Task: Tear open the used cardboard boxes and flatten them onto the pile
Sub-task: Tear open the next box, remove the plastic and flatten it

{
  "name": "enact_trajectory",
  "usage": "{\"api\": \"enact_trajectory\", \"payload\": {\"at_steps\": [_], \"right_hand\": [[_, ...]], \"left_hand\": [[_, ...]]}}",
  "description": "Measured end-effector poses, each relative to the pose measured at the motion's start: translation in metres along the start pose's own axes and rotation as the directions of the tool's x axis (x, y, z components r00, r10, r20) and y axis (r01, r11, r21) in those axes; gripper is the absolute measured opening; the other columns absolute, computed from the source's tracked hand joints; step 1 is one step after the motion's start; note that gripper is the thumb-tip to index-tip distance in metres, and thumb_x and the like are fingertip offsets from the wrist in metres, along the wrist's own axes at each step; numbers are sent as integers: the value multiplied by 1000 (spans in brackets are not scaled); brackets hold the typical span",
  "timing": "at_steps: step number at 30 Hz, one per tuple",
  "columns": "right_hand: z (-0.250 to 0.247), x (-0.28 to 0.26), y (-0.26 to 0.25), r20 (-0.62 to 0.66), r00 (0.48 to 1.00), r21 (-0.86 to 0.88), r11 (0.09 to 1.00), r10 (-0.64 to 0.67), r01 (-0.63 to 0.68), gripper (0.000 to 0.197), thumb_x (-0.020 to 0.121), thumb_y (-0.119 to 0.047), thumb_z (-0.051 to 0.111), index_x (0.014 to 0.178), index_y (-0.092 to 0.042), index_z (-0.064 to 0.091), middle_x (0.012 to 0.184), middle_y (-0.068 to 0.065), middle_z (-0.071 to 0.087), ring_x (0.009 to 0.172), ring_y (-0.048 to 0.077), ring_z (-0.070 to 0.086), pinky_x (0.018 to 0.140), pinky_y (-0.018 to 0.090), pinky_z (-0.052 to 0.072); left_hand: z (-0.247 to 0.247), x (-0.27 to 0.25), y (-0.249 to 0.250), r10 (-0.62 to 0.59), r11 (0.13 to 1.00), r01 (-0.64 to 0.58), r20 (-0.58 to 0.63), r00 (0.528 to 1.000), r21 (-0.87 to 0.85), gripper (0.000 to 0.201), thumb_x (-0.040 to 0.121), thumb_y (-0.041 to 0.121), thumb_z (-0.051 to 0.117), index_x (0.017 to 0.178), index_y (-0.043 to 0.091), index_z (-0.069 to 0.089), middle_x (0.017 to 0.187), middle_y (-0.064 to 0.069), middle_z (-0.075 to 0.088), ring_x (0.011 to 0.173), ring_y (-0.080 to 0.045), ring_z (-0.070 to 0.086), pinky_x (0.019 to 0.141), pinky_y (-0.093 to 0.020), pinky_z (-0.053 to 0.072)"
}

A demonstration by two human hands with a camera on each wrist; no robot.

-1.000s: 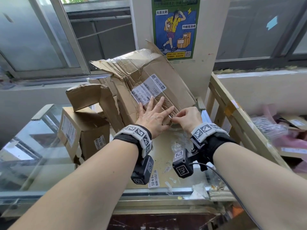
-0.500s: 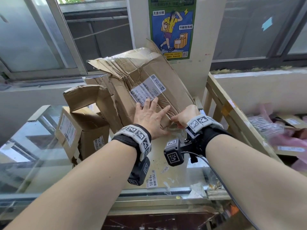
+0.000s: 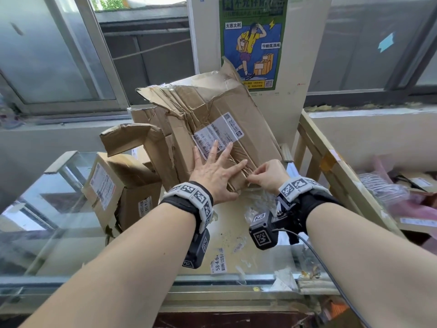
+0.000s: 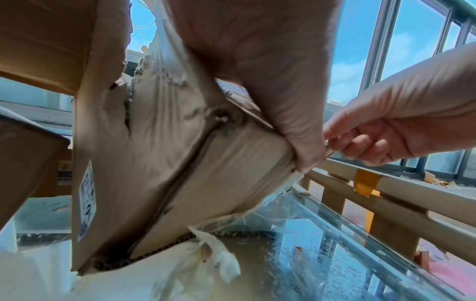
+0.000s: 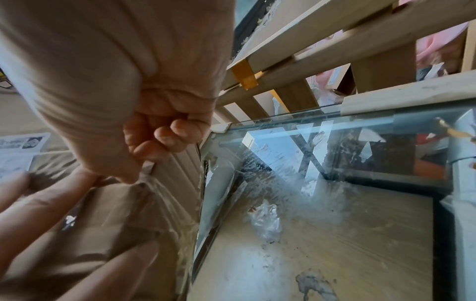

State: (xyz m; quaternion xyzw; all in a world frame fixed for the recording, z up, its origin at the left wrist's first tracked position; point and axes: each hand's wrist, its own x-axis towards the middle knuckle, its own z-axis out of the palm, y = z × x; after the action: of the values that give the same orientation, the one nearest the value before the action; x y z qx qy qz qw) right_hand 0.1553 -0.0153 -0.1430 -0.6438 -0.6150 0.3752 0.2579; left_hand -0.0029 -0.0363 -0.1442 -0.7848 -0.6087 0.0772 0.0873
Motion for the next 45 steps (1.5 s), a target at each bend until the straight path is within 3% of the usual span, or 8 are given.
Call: {"api": "enact_trajectory", "payload": {"at_steps": [4,10,14,19,24,29,36,45], "right_hand": [[0,-2,-1,-13,999,-39,998,43,-44,17,68,-22,83,65,-14,68,76,11,72,76,25,70,73,39,59],[8,10,-5,-115,961,118,964,252,-239,52,50,-29,93,85,0,68,85,18,71,76,30,70,72,44,59],[7,11,-13,-156,941,98,952,301,-289,45,57,-22,89,91,-1,69,92,15,71,85,27,70,71,32,56],[-2,11,-14,113,958,94,957,264,-274,28,65,-13,78,81,-16,56,118,15,62,109,30,61,91,40,53],[9,11,-21,-86,974,-70,974,208,-214,18,73,-11,74,75,-3,58,83,14,65,72,25,60,54,28,46],[12,7,-18,-13,998,-136,989,57,-58,21,74,-15,74,88,0,71,87,15,71,86,28,69,80,38,57],[6,-2,-16,-110,992,-196,979,-70,47,10,72,-22,80,77,-18,72,83,6,72,83,19,67,74,28,53],[21,8,-25,-256,965,-131,986,63,-99,20,66,-14,82,83,-9,72,87,14,71,84,27,68,74,35,57]], "left_hand": [[1,0,3,-1,1000,1,-3,1000,4,92,75,71,51,145,51,-5,157,1,-25,142,-34,-24,105,-73,-7],[-2,2,2,-20,1000,20,-10,1000,-20,101,73,69,55,145,48,-11,158,4,-21,144,-32,-20,105,-70,-8],[-1,2,3,-25,1000,25,3,1000,-10,98,74,70,53,145,49,-10,157,5,-22,143,-32,-21,106,-70,-8],[-4,7,0,15,1000,-17,86,996,23,97,73,81,45,145,49,-10,156,2,-26,143,-33,-23,107,-70,-5],[-4,5,-10,36,999,-38,93,995,17,97,76,64,54,146,49,-11,155,2,-28,141,-34,-26,108,-69,-5],[2,3,-10,61,998,-60,84,995,-11,92,81,60,51,145,48,-14,154,0,-32,139,-35,-30,109,-66,-9],[0,3,-7,45,999,-44,65,997,-12,93,79,60,53,147,47,-10,155,1,-28,141,-34,-27,110,-65,-9],[-6,3,-13,5,1000,-5,16,1000,-24,120,67,75,59,151,27,-12,158,6,-20,146,-23,-14,117,-54,4]]}}
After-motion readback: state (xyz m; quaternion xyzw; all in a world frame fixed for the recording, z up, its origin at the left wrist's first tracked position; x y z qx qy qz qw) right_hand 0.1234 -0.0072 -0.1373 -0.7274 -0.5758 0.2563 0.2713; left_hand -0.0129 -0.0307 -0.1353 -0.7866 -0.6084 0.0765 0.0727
